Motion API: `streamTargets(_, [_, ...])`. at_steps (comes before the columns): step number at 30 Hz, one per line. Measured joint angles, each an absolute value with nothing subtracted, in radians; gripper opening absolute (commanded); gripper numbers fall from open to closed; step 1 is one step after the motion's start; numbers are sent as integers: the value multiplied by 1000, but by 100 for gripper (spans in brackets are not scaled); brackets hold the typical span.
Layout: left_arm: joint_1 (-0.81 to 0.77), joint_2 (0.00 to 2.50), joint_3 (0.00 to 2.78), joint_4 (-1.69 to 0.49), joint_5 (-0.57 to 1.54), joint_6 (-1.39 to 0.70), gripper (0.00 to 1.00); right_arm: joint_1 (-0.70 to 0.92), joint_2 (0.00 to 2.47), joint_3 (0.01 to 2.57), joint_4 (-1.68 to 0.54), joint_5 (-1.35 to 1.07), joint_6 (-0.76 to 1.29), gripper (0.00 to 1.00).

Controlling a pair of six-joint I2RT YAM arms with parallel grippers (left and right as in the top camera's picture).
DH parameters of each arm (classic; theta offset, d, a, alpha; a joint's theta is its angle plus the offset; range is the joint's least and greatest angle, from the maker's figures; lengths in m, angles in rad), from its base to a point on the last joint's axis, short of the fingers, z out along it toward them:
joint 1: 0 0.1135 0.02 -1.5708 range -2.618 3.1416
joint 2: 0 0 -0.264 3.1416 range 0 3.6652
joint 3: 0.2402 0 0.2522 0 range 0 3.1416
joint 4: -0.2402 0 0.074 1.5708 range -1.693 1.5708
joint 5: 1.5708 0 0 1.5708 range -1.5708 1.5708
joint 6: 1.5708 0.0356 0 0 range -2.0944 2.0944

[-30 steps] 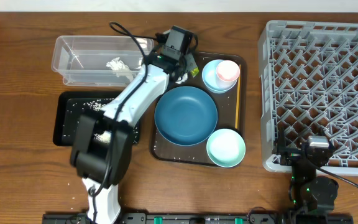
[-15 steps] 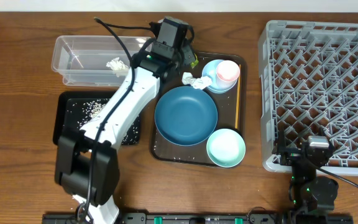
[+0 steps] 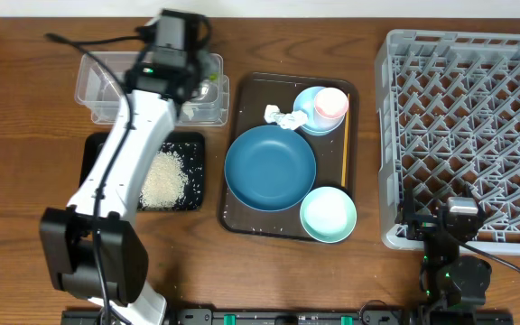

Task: Sort waste into correct bins and load items into the dishwasher rack
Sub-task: 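Move the wrapper left and release it into the clear plastic bin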

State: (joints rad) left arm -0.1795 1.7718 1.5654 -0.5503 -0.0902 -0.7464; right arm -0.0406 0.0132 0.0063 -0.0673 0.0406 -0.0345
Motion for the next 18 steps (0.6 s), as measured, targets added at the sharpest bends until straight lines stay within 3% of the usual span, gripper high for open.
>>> streamTargets(4, [-123, 1782, 1565, -598, -97, -793, 7, -41, 13, 6, -67, 41, -35, 99])
streamTargets(5, [-113, 1789, 1565, -601, -97, -803, 11, -41, 13, 6, -67, 41, -35, 99])
streamTargets(6, [-107, 1795, 1565, -601, -98, -807, 17, -41, 13, 6, -67, 41, -35, 99])
streamTargets(8, [-98, 1808, 1565, -601, -102, -816, 41, -41, 13, 6, -67, 41, -35, 99])
streamTargets(11, [-91, 1821, 1565, -603, -105, -831, 56, -41, 13, 6, -67, 41, -35, 99])
streamTargets(15, [-89, 1824, 1565, -604, -104, -841, 59, -41, 13, 6, -67, 41, -35, 99])
streamTargets(18, [-89, 1824, 1565, -610, -74, -837, 54, -41, 13, 6, -67, 41, -35, 99])
